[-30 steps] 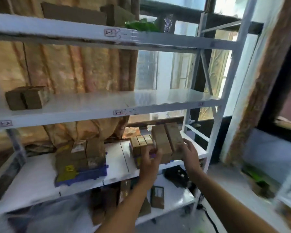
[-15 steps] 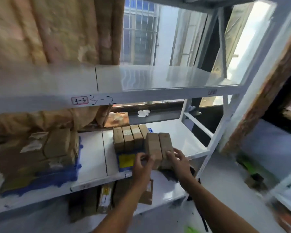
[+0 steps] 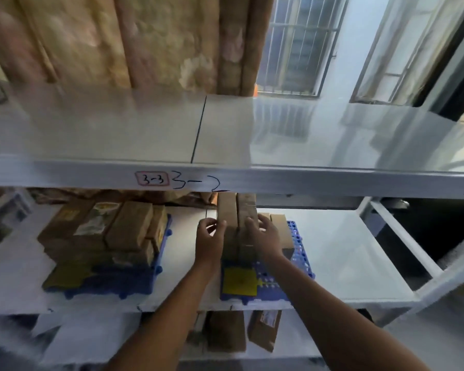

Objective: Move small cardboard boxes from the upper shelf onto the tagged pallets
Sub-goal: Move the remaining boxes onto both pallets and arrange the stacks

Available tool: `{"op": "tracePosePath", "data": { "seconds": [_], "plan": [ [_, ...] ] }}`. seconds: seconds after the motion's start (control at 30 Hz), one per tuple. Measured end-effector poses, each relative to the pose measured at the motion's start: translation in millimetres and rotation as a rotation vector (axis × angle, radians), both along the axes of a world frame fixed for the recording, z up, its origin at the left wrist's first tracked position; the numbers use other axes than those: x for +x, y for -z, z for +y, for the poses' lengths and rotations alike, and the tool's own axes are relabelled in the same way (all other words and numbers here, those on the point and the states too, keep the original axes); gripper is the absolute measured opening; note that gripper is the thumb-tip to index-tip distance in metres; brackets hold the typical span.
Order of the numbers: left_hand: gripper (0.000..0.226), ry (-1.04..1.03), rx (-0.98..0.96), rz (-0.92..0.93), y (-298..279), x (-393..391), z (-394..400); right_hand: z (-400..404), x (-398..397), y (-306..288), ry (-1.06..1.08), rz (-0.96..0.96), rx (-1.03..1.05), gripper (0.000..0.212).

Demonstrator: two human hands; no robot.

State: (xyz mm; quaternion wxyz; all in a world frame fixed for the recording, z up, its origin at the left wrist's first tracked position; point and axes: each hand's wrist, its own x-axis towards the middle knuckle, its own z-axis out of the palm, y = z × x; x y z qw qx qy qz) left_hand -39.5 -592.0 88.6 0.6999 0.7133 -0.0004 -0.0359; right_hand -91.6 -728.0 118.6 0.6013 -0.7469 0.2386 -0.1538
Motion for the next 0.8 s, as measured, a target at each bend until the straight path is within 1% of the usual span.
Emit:
{"op": "tracePosePath", "data": {
  "seconds": [0.07,0.17,0.27,0.37,0.47,0.57,0.63,0.7,0.8],
  "plan": [
    [0.021,-0.011,0.047,0.017,2.7,6.1,-6.1,-3.7,11.0,6.9,0.019,0.038,-0.055,0.042],
    [0.021,0.030,0.127,0.042,12.3,8.2,-13.8,-9.8,17.2,17.5,0.038,0.091,-0.095,0.043],
    [0.025,0.076,0.132,0.056,18.9,11.5,-16.7,-15.6,19.2,24.5,0.066,0.120,-0.127,0.043],
    [0.029,0.118,0.147,0.053,21.3,15.4,-15.7,-17.8,19.4,26.9,0.055,0.136,-0.110,0.046],
    [0.028,0.138,0.156,0.042,20.9,16.5,-13.5,-15.1,15.9,24.3,0.033,0.141,-0.089,0.055],
    [0.030,0.154,0.180,0.032,18.6,16.6,-9.8,-12.0,8.3,17.4,0.063,0.179,-0.142,0.067],
    [0.033,0.149,0.220,0.015,13.5,16.6,-6.0,-10.5,0.6,9.8,0.070,0.195,-0.199,0.067],
    [0.042,0.142,0.267,-0.012,5.1,15.0,2.3,-8.7,-9.7,-3.3,0.071,0.209,-0.292,0.062],
    [0.051,0.157,0.383,-0.084,-17.5,7.5,23.2,0.0,-27.4,-29.9,0.043,0.233,-0.398,0.057]
  ]
}}
